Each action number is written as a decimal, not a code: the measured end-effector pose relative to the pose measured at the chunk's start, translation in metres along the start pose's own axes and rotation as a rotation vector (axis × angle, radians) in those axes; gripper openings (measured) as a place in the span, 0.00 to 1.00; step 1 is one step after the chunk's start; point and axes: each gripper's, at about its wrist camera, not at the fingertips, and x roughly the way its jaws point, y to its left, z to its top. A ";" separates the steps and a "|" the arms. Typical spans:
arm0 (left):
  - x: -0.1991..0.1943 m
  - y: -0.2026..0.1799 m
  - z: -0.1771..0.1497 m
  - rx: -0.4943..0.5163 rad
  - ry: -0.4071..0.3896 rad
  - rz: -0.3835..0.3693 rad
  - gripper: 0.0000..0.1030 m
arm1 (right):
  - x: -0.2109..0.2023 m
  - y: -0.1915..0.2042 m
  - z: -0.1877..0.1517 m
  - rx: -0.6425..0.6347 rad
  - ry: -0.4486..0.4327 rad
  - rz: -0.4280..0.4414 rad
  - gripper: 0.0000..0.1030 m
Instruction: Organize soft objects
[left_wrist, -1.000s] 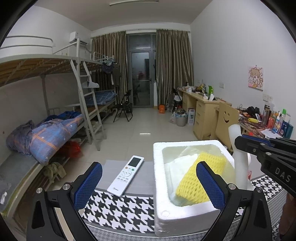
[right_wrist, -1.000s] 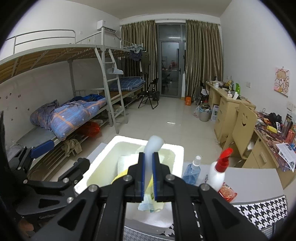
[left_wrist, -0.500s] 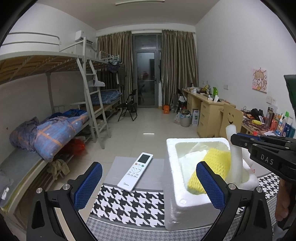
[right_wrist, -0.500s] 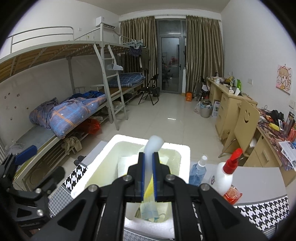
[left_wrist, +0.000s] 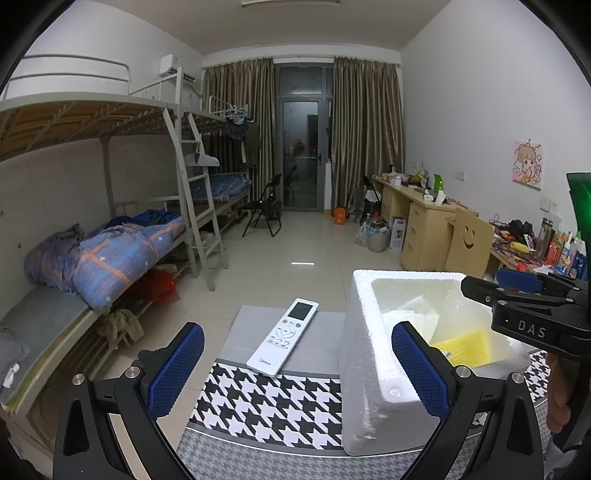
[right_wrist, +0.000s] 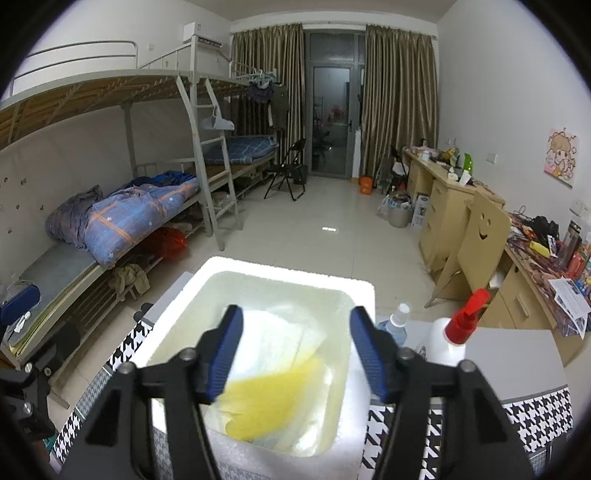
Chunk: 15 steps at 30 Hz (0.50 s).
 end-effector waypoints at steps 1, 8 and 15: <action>0.001 0.000 0.000 0.000 0.002 -0.003 0.99 | -0.001 0.000 0.000 -0.005 -0.001 -0.001 0.64; -0.002 -0.006 0.000 0.005 0.002 -0.024 0.99 | -0.010 -0.001 -0.002 -0.010 -0.003 0.014 0.64; -0.017 -0.013 -0.001 0.015 -0.014 -0.045 0.99 | -0.031 -0.006 -0.007 0.002 -0.040 0.019 0.81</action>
